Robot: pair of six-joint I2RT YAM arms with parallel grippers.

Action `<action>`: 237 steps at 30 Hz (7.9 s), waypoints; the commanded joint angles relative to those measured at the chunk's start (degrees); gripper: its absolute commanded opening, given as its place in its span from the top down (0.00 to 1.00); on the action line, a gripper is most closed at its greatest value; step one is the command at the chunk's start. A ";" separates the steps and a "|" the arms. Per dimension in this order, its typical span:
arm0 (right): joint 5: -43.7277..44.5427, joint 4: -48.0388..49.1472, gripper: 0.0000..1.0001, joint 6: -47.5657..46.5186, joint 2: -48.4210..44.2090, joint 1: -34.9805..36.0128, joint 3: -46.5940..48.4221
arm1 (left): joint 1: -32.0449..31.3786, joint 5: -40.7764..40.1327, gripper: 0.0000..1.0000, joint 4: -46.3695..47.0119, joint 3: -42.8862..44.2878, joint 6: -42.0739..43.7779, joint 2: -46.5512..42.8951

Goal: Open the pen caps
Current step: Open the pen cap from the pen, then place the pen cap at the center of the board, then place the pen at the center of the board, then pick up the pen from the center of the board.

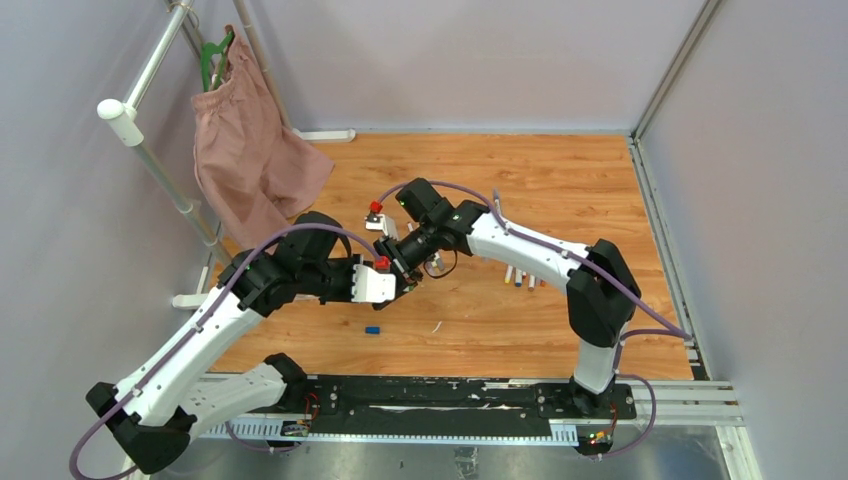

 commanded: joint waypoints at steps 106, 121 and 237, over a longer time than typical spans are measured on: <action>65.66 0.03 0.73 -13.27 -8.71 -19.54 -10.02 | 5.77 -14.06 0.00 -3.75 16.05 -24.94 14.19; 65.87 -6.68 0.85 -15.89 19.04 -10.52 14.42 | 5.80 -15.14 0.00 -3.75 11.29 -25.38 10.41; 29.81 4.26 0.45 7.53 -21.86 -12.10 -6.23 | 9.63 -3.00 1.00 6.87 -3.77 -5.26 3.96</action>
